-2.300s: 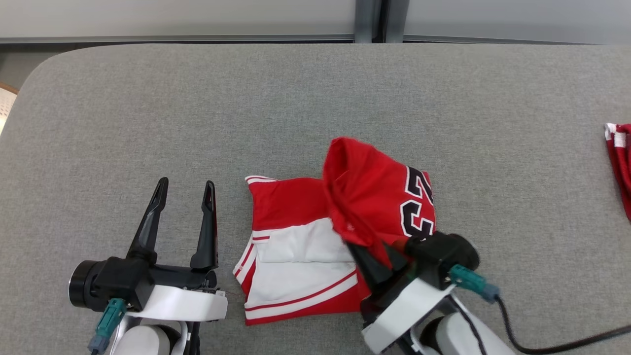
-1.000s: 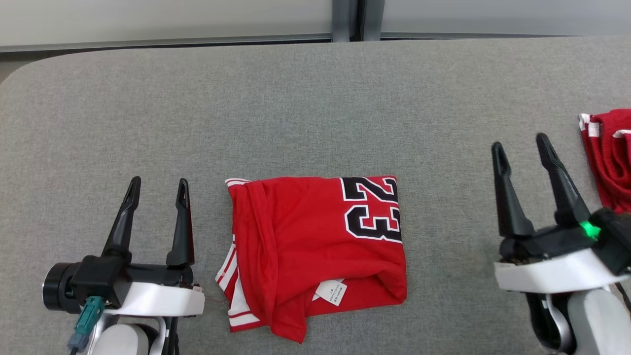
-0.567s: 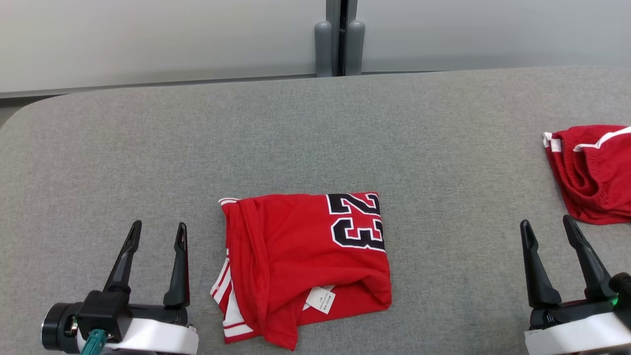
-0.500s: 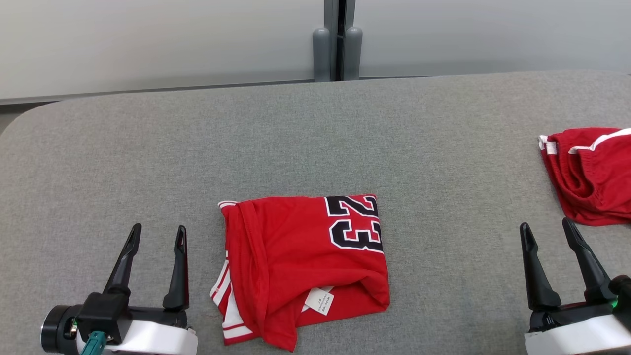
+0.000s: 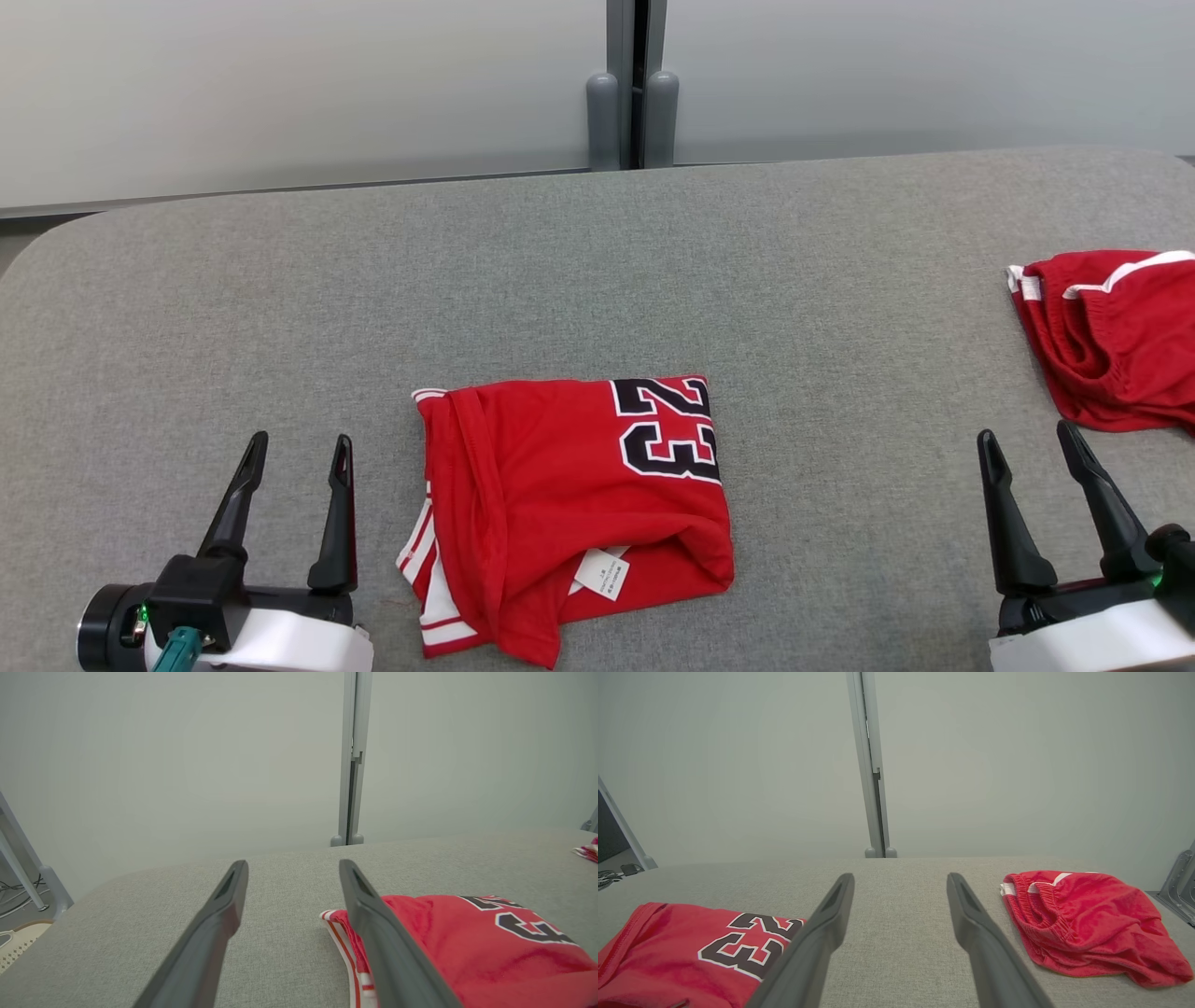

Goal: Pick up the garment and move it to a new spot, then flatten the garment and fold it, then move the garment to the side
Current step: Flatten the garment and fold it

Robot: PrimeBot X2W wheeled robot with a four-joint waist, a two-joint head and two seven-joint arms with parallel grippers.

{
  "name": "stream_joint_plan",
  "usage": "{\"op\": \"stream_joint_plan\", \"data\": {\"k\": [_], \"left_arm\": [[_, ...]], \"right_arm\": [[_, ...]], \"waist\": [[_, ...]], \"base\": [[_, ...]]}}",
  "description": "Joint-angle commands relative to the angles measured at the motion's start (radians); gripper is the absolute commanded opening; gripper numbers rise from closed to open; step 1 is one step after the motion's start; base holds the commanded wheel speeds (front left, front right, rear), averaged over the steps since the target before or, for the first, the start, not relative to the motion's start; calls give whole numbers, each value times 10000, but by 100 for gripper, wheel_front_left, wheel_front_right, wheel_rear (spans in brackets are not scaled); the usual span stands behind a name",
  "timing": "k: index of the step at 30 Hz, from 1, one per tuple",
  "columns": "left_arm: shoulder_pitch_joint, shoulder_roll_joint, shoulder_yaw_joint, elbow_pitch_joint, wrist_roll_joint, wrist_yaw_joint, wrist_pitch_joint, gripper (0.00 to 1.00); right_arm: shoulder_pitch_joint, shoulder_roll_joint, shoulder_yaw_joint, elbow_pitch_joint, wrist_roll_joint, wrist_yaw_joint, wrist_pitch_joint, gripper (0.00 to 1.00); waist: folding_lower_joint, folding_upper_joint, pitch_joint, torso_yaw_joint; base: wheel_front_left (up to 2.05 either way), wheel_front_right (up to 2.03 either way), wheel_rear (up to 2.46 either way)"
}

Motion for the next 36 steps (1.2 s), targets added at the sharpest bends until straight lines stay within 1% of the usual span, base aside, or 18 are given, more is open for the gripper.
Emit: {"op": "stream_joint_plan", "data": {"k": [1, 5, 6, 7, 8, 11, 16, 19, 24, 30, 33, 36], "left_arm": [[48, 35, 5, -42, -71, 60, -11, 100], [-21, 27, -39, -40, -100, 87, -33, 100], [-41, 17, -50, -43, -111, 86, -44, 100], [-68, 9, -61, -49, -117, 92, -50, 100], [-102, 1, -70, -48, -114, 101, -62, 100], [-278, -16, -108, -65, -118, 93, -83, 100], [-654, -71, -219, -52, -134, 52, -139, 100], [-931, -117, -304, 25, -145, 11, -176, 100], [-1280, -230, -375, 195, -193, -14, -231, 100], [-1513, -342, -479, 336, -212, -83, -267, 100], [-1531, -373, -498, 372, -232, -79, -277, 100], [-1559, -402, -470, 314, -235, -99, -273, 100]], "right_arm": [[-42, -82, 6, -17, 2, -4, 42, 100], [-196, -95, 95, -7, -18, -4, 86, 100], [-230, -94, 140, -13, -28, -4, 79, 74], [-259, -77, 181, -16, -32, -4, 89, 35], [-308, -92, 266, -13, -48, -4, 104, 0], [-649, -145, 661, 97, -20, -4, 112, 0], [-1824, -89, 2391, 750, 265, -4, 67, 0], [-2679, 57, 3703, 1535, 542, -3, 26, 0], [-3944, 425, 5670, 3263, 1186, -3, -189, 0], [-4799, 769, 7071, 5452, 2330, -3, -232, 0], [-4986, 831, 7677, 6104, 2888, -3, -185, 0], [-5042, 800, 8317, 6366, 3456, -3, -80, 0]], "waist": [[0, 0, 10, 10], [0, 0, 18, 55], [0, 0, 24, 70], [0, 0, 37, 88], [0, 0, 50, 110], [0, 0, 173, 206], [0, 0, 505, 458], [0, 0, 713, 680], [0, 0, 947, 974], [0, 0, 1166, 1157], [0, 0, 1231, 1181], [0, 0, 1295, 1160]], "base": [[0, 0, 0], [0, 0, 0], [0, 0, 0], [0, 0, 0], [0, 0, 0], [0, 0, 0], [0, 0, 0], [0, 0, 0], [0, 0, 0], [0, 0, 0], [0, 0, 0], [0, 0, 0]]}}
